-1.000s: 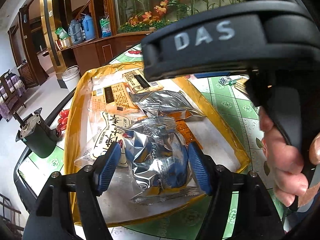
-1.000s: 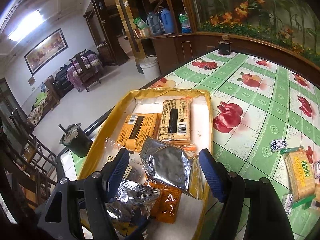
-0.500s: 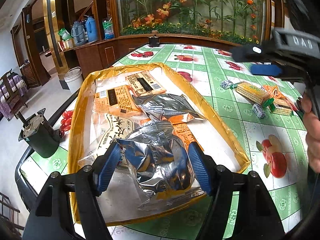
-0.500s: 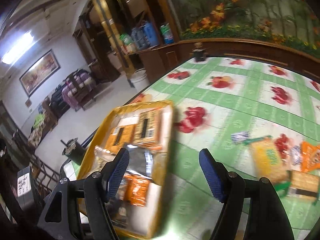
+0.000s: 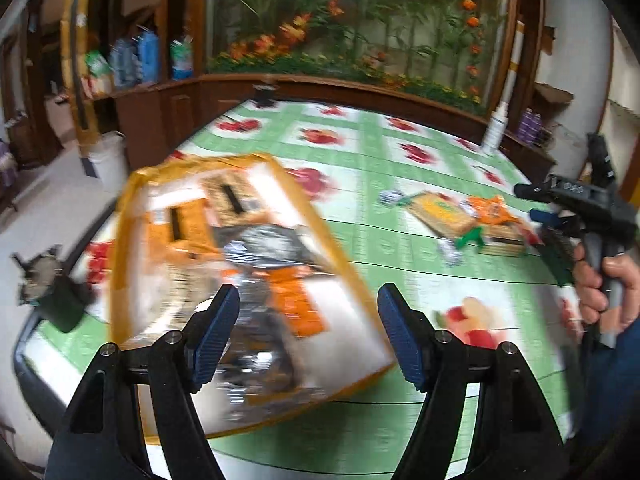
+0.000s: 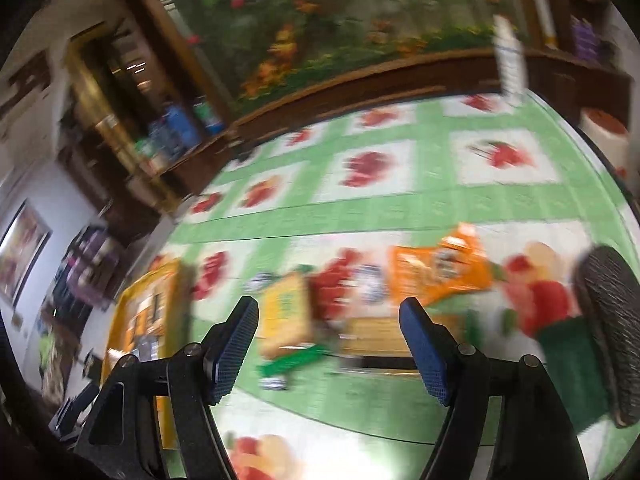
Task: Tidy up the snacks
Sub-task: 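Move both grippers back to the snack pile on the table, then grasp the black-banded cracker pack with the right gripper while the left grasps the WEIDAN cracker pack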
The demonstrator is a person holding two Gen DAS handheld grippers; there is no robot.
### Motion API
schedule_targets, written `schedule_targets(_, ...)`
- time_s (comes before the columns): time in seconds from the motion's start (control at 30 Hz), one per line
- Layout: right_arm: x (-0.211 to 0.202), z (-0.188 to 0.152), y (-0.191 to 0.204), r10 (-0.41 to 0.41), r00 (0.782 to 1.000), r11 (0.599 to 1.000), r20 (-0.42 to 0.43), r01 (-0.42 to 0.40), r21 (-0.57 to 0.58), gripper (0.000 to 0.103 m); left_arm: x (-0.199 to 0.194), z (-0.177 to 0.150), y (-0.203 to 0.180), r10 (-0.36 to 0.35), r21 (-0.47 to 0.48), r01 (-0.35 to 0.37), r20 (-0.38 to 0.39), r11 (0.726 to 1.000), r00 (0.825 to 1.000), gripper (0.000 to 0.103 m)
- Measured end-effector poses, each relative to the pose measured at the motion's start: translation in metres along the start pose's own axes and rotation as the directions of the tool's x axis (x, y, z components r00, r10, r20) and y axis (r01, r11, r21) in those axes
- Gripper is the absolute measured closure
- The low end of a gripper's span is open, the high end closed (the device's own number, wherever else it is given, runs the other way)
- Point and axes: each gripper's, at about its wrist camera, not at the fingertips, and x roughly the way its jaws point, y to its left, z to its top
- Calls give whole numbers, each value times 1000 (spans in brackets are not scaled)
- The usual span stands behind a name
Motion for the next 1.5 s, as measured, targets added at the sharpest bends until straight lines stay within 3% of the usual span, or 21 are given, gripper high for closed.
schedule_targets(0.1, 3, 0, -31, -16, 999, 996, -31, 18, 84, 27, 9, 8, -18, -85, -1, 85, -52, 996, 995, 32)
schedule_targets(0.27, 19, -2, -51, -10, 998, 992, -63, 18, 122, 27, 19, 14, -44, -135, 22, 138, -90, 990, 987, 32)
schedule_targets(0.43, 42, 1, -49, -35, 998, 996, -54, 40, 79, 27, 21, 5, -59, -146, 46, 152, -116, 987, 983, 32)
schedule_targets(0.53, 48, -5, -42, -34, 993, 998, -116, 39, 45, 27, 19, 4, -60, -139, 51, 146, -120, 988, 983, 32)
schedule_targets(0.7, 36, -24, -13, 46, 966, 998, -254, -57, -37, 27, 15, 6, -48, -119, 34, 124, -112, 992, 986, 32)
schedule_targets(0.9, 28, -30, 18, -12, 987, 976, -163, -24, -218, 25, 19, 17, -44, -133, 19, 136, -119, 990, 984, 32)
schedule_targets(1.0, 39, -40, 34, -76, 985, 942, -157, 19, -334, 25, 27, 27, -45, -144, 16, 148, -143, 989, 979, 32)
schedule_targets(1.13, 50, -50, 46, -104, 977, 910, -184, 19, -414, 25, 42, 45, -48, -161, 3, 164, -176, 986, 971, 32)
schedule_targets(1.33, 54, -65, 59, -169, 974, 855, -152, 68, -514, 26, 68, 69, -61, -185, -16, 187, -238, 982, 953, 32)
schedule_targets(1.4, 55, -68, 61, -182, 971, 843, -153, 74, -533, 40, 79, 77, -67, -199, -32, 197, -257, 980, 946, 32)
schedule_targets(1.5, 52, -70, 63, -186, 970, 836, -159, 71, -543, 48, 100, 86, -76, -208, -50, 202, -303, 978, 930, 29)
